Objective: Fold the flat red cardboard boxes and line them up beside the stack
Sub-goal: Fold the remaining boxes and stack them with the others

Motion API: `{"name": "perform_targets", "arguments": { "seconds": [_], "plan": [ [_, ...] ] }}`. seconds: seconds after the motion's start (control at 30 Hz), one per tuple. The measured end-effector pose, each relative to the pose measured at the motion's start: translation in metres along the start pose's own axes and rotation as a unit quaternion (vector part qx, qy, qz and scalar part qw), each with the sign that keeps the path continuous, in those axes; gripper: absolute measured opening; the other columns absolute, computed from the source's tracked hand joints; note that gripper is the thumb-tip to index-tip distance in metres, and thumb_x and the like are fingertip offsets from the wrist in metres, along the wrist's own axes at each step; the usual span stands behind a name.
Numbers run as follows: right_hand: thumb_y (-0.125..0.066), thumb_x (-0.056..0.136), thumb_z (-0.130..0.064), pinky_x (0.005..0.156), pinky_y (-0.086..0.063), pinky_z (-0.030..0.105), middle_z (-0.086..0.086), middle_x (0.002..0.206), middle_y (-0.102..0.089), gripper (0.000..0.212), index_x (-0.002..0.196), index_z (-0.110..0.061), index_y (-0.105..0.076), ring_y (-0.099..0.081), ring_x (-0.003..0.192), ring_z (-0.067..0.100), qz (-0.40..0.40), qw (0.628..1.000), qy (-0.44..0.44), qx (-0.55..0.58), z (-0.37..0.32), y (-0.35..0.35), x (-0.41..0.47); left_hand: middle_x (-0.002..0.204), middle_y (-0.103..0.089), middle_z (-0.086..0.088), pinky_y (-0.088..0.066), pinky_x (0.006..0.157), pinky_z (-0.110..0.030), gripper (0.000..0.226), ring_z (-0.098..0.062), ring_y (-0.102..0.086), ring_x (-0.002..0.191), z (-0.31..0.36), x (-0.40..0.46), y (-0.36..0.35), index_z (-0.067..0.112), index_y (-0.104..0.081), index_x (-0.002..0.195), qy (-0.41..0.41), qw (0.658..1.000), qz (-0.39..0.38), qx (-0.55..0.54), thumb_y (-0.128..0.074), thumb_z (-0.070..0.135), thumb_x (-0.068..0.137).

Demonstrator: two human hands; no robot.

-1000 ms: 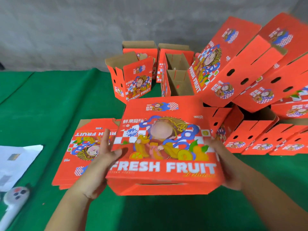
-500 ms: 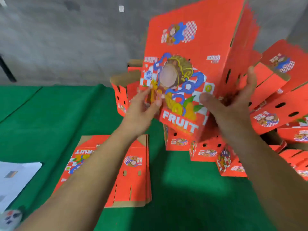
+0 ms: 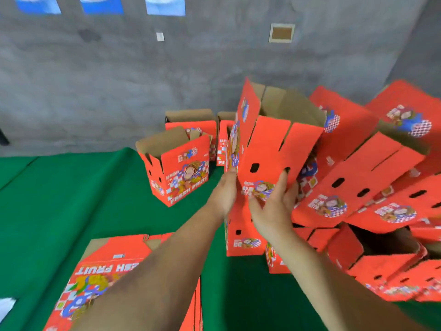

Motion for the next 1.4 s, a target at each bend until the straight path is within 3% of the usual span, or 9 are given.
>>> {"name": "perform_targets", "arguments": {
  "seconds": [0.13,0.37,0.47,0.6,0.73,0.87,1.1,1.27,1.4],
  "plan": [
    [-0.065,0.086,-0.037,0.123,-0.003,0.038,0.03,0.167,0.006,0.108,0.162,-0.025,0.01,0.009,0.157,0.033,0.031,0.999,0.013,0.012,0.006,0.001,-0.002,0.155,-0.053,0.016,-0.026,0.126,-0.049,0.086,-0.015,-0.045,0.148,-0.007,0.004,-0.012,0.052,-0.051,0.147,-0.003,0.999,-0.027,-0.039,-0.028,0.1,0.08],
    [-0.068,0.082,-0.012,0.127,0.001,0.052,0.04,0.16,0.019,0.113,0.162,-0.008,0.011,0.011,0.153,0.05,0.041,0.994,0.025,-0.099,0.0,0.001,-0.015,0.173,-0.016,0.019,-0.009,0.132,-0.049,0.12,-0.006,-0.009,0.16,-0.014,0.002,-0.013,0.044,-0.012,0.166,-0.034,0.996,-0.077,0.019,-0.013,0.109,0.064],
    [-0.063,0.08,-0.013,0.127,0.0,0.05,0.021,0.169,0.011,0.104,0.164,-0.016,-0.003,0.008,0.156,0.04,0.064,0.996,0.046,-0.029,-0.016,-0.017,-0.047,0.17,-0.031,0.008,-0.018,0.131,-0.047,0.094,-0.013,-0.024,0.158,-0.022,-0.009,-0.005,0.039,-0.027,0.164,-0.05,0.997,-0.053,-0.025,-0.029,0.091,0.086],
    [-0.059,0.072,-0.018,0.12,-0.019,0.038,0.005,0.161,-0.025,0.086,0.153,-0.02,-0.03,-0.025,0.147,0.028,0.034,0.998,0.055,0.028,-0.023,-0.053,-0.098,0.125,-0.072,0.019,-0.046,0.102,-0.012,0.03,0.011,-0.061,0.117,-0.064,-0.04,0.021,0.032,-0.067,0.133,-0.096,0.994,0.023,-0.05,-0.047,0.038,0.111],
    [-0.064,0.088,-0.012,0.115,-0.03,0.037,0.011,0.149,-0.046,0.069,0.152,-0.012,-0.038,-0.042,0.139,0.028,-0.215,0.976,-0.035,0.013,0.01,-0.099,-0.14,0.113,-0.075,-0.005,-0.055,0.092,-0.031,0.028,-0.014,-0.07,0.089,-0.148,-0.081,0.071,0.019,-0.068,0.133,0.011,0.993,0.1,0.054,-0.055,0.019,0.108],
    [-0.057,0.098,-0.015,0.097,-0.044,0.028,0.005,0.134,-0.06,0.049,0.146,-0.018,-0.045,-0.06,0.121,0.025,-0.434,0.872,-0.226,-0.001,0.044,-0.132,-0.204,0.148,-0.058,-0.009,-0.046,0.109,-0.038,0.051,-0.032,-0.06,0.128,-0.251,-0.133,0.121,0.029,-0.049,0.153,0.192,0.905,0.051,0.376,-0.053,0.031,0.103],
    [-0.07,0.086,-0.025,0.073,-0.047,0.028,0.003,0.115,-0.062,0.037,0.12,-0.025,-0.055,-0.063,0.097,0.021,-0.38,0.853,-0.357,-0.002,0.068,-0.158,-0.249,0.174,0.004,-0.014,-0.006,0.126,-0.065,0.075,-0.052,0.013,0.156,-0.334,-0.203,0.08,0.027,-0.008,0.167,0.163,0.797,-0.18,0.553,-0.047,0.042,0.104],
    [-0.069,0.088,-0.042,0.098,-0.048,0.04,0.017,0.128,-0.057,0.049,0.128,-0.018,-0.055,-0.059,0.114,0.035,-0.294,0.851,-0.428,-0.081,0.108,-0.128,-0.238,0.174,0.016,-0.003,-0.011,0.128,-0.044,0.074,-0.035,0.008,0.156,-0.326,-0.239,0.035,0.045,-0.022,0.163,0.111,0.901,-0.19,0.374,-0.055,0.031,0.098],
    [-0.07,0.098,-0.024,0.102,-0.051,0.06,0.016,0.117,-0.072,0.02,0.114,-0.013,-0.067,-0.067,0.112,0.039,-0.271,0.839,-0.468,0.062,0.152,-0.089,-0.237,0.159,-0.047,0.002,-0.025,0.123,-0.033,0.066,-0.026,-0.036,0.145,-0.323,-0.246,0.048,0.052,-0.034,0.156,0.081,0.975,-0.073,0.191,-0.061,0.034,0.098]
  ]
}}
Point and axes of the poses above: each hand's wrist, its own x-axis towards the middle knuckle, its own y-axis out of the back of the hand, z = x × y, the point moved 2 cm from there along x, towards the middle knuckle
